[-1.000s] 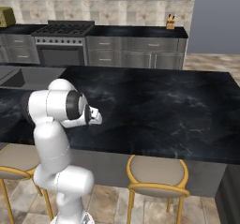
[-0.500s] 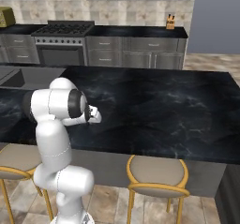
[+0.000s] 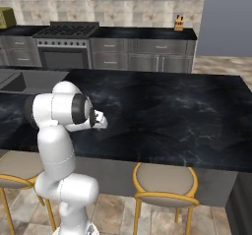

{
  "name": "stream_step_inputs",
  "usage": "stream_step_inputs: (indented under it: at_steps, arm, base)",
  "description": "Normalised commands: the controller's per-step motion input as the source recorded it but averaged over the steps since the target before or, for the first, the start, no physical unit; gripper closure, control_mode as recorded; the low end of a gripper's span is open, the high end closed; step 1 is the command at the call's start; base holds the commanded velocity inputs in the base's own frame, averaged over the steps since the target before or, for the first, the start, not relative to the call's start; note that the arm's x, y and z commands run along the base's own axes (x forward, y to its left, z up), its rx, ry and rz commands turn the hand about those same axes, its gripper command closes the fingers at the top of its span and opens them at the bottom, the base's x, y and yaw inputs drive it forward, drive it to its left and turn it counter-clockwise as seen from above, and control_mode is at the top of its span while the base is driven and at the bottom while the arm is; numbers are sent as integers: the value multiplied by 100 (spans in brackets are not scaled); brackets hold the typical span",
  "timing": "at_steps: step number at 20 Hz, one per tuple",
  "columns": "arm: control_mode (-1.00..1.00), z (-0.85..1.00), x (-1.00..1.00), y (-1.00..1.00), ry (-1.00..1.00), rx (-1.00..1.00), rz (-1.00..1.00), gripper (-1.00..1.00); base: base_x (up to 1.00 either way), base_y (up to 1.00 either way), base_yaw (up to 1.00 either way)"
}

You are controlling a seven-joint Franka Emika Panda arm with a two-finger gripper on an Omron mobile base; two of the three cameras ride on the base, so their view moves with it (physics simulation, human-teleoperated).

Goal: Retrieve the butter from the fridge and place it on a plate on the dining table. Then retrieve the butter knife by the fridge and place it near the plate.

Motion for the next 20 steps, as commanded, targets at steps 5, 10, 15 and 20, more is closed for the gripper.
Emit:
stream_step_inputs:
  at_steps: [5,10,15,20]
  arm:
    - [-100,40,-26,0,2,-4,-1,-100]
    - [-100,100,-65,-1,5,0,-2,-100]
    - [-100,72,-100,-40,10,0,0,-100]
    - [-100,57,-97,-31,9,0,0,-100]
  base:
    - [0,0,0]
    - [0,0,0]
    - [0,0,0]
    - [0,0,0]
